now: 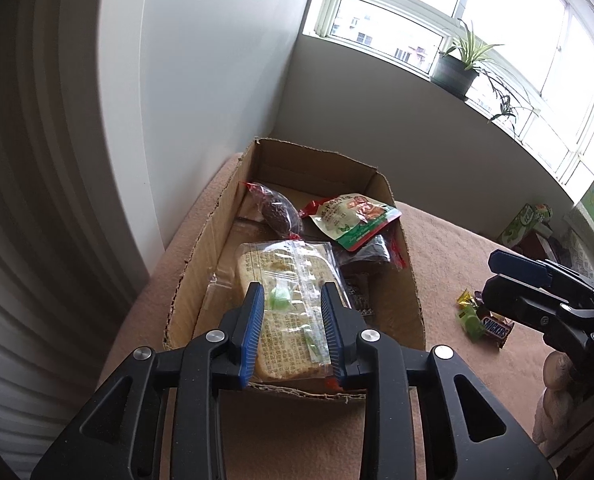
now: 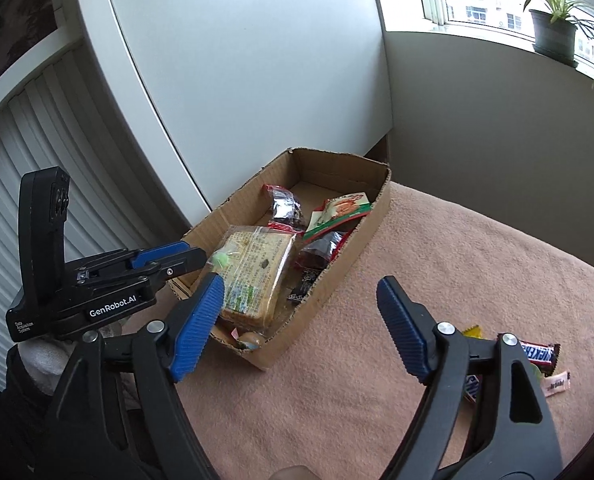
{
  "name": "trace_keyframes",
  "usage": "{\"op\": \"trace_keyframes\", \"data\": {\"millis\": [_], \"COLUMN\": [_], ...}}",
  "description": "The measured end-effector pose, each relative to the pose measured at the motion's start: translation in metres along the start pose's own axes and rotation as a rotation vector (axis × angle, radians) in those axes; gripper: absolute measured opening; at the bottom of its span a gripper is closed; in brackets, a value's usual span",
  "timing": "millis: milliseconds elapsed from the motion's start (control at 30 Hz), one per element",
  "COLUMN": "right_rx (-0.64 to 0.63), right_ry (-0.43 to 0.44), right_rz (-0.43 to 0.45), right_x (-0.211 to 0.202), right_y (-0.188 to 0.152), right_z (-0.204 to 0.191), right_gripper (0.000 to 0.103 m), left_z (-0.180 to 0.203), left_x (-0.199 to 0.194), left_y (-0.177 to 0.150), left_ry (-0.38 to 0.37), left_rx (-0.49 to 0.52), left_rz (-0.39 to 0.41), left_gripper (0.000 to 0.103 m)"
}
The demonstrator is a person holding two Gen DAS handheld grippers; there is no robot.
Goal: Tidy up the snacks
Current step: 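Carry both held candies into the cardboard box and open both grippers, then withdraw both grippers from the box back toward the remaining snacks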
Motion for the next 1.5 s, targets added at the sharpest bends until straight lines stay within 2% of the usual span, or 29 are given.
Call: {"op": "trace_keyframes", "data": {"millis": [100,200,533,600,700,767,900,1167,1500], "right_rx": [0.018,0.04,0.097,0.11,0.139,0.169,0.224,0.295,0.374], "right_ry": [-0.024,-0.045,-0.126,-0.144,-0.166,-0.18,-0.213,-0.242,-0.243], "right_rz": [0.016,0.035,0.087,0.1,0.109,0.113,0.115,0.099,0.058], "right_x": [-0.021,-0.043,-0.104,-0.114,-0.133,-0.142,-0.159,-0.172,-0.15], "right_y": [-0.007,-0.015,-0.047,-0.054,-0.065,-0.072,-0.086,-0.103,-0.104], "right_z": [0.009,0.018,0.05,0.057,0.071,0.084,0.11,0.158,0.211], "right_gripper": [0.084,0.087,0.095,0.099,0.099,0.099,0.099,0.099,0.099], "left_z": [0.011,0.024,0.071,0.079,0.089,0.094,0.104,0.129,0.152], "left_x": [-0.011,-0.024,-0.06,-0.064,-0.066,-0.066,-0.064,-0.042,-0.009], "left_y": [-0.003,-0.007,-0.023,-0.026,-0.032,-0.035,-0.044,-0.06,-0.06], "left_ry": [-0.013,-0.027,-0.051,-0.061,-0.073,-0.081,-0.101,-0.142,-0.136], "left_rx": [0.012,0.03,0.114,0.125,0.133,0.136,0.132,0.15,0.188], "left_rz": [0.01,0.02,0.058,0.06,0.057,0.052,0.038,-0.028,-0.089], "left_gripper": [0.028,0.037,0.038,0.038,0.039,0.045,0.046,0.046,0.046]}}
Point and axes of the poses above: each gripper's, at about its wrist camera, not at the fingertips, and x roughly the way its jaws point, z to its right, y to its top, the point moved 3 cm from there along x, roughly the way its jaws point, and after that the axes turned 4 degrees about x, right-handed, at the moved point
